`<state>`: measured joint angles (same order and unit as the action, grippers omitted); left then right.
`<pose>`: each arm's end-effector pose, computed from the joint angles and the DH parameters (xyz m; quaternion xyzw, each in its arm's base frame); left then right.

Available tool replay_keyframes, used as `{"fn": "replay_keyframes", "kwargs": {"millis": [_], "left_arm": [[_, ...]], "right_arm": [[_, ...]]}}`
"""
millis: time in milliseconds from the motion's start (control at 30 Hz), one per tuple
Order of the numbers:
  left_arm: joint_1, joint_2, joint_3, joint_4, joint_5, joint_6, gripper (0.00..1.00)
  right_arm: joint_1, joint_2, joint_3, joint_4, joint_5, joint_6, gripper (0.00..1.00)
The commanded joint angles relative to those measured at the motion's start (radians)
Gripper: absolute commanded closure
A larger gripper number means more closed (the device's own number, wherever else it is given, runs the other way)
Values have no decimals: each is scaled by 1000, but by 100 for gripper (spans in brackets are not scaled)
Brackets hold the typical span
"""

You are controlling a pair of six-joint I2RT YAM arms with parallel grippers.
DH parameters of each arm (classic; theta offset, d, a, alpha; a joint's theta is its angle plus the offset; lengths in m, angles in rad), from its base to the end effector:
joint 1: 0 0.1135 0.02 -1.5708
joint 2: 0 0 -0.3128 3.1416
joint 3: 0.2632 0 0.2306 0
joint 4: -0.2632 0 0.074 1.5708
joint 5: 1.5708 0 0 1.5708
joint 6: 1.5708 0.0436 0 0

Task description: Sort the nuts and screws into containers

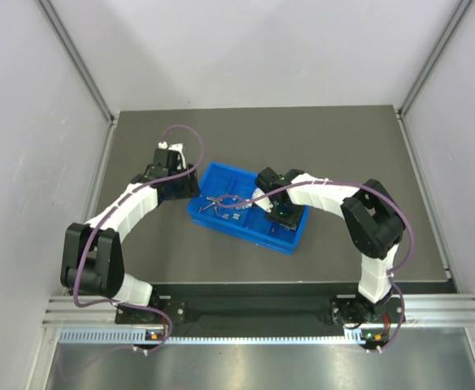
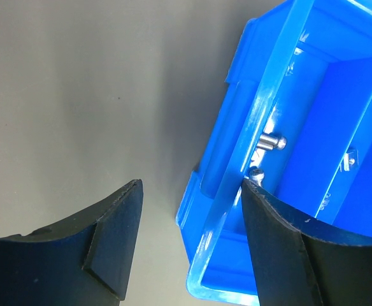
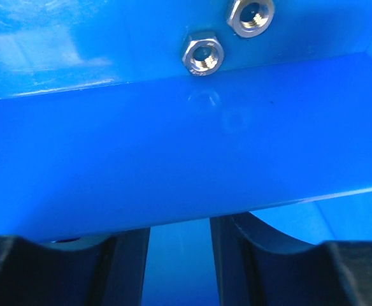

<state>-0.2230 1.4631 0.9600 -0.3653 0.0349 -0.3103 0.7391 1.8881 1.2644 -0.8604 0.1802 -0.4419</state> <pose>0.2789 -0.0648 0.2800 -0.0350 0.9382 -0.1064 0.3275 0.2591 0.2256 0.2129 -0.5508 0.8287 -0.0825 0.0560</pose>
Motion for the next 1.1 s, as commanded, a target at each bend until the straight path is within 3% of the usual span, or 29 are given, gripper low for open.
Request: {"fn": "replay_keyframes", "kwargs": {"millis": [0, 200, 333, 633, 900, 1067], "left_arm": [[5, -37, -7, 29, -26, 20, 32], [5, -32, -4, 23, -26, 22, 32], [5, -26, 2, 23, -26, 22, 32], [7, -15, 8, 28, -26, 16, 32], [5, -7, 14, 32, -26, 13, 32], [5, -3, 22, 31, -23, 16, 32]], "right_arm": [[8, 62, -17, 12, -7, 31, 62], [0, 74, -11, 15, -28, 40, 81], [-15, 65, 41, -11, -62, 51, 100], [-52, -10, 216, -58, -107, 61, 100], [-53, -40, 270, -111, -142, 69, 100], [-53, -41, 195, -98, -128, 66, 68]]}}
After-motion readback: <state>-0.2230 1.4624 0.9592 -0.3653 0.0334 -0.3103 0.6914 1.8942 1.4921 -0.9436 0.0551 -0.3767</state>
